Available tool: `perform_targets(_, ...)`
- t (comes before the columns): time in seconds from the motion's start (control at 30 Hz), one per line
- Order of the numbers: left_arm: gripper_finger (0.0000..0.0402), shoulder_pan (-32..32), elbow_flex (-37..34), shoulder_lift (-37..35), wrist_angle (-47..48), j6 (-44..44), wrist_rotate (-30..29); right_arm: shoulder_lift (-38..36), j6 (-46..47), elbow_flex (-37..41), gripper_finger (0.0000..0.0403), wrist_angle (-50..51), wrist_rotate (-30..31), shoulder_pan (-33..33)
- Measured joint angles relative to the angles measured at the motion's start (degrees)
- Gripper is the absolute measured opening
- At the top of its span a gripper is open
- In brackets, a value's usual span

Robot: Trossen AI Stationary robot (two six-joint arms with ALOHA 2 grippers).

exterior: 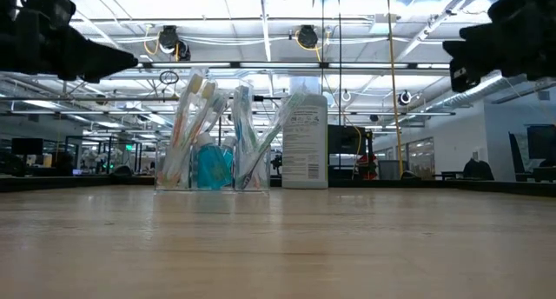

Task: Pick & Place toothbrushing station
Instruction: Return to Home Position

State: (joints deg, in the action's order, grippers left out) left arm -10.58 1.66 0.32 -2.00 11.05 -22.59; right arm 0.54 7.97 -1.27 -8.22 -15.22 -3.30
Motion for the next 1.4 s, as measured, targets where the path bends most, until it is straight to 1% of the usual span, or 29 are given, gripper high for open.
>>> perform_targets(0.13, 0.0127, 0.01, -0.7, 0.31, -1.77, 3.39, 0.05, -0.13, -1.1, 0.14, 0.0114, -1.65, 0.04, 0.01)
perform_targets(0.2, 0.0127, 0.01, -0.71, 0.37, -2.0, 4.33, 0.07, 0.11, -1.2, 0.16, 0.0114, -0.2, 0.02, 0.01)
perform_targets(0.33, 0.0127, 0.01, -0.75, 0.35, -2.43, 3.92, 0.05, 0.02, -1.58, 0.21, 0.0114, -0.76, 0.04, 0.01)
perform_targets(0.5, 0.0127, 0.01, -0.75, 0.35, -2.54, -0.22, 0.07, 0.08, -1.12, 0.27, 0.0114, -0.15, 0.04, 0.01)
perform_targets(0.7, 0.0127, 0.01, -0.75, 0.35, -2.52, 1.93, 0.05, 0.08, -1.32, 0.31, 0.0114, -0.14, 0.04, 0.01)
perform_targets(1.4, 0.0127, 0.01, -0.73, 0.35, -2.52, 1.75, 0.05, 0.08, -1.36, 0.38, 0.0114, -0.14, 0.04, 0.01)
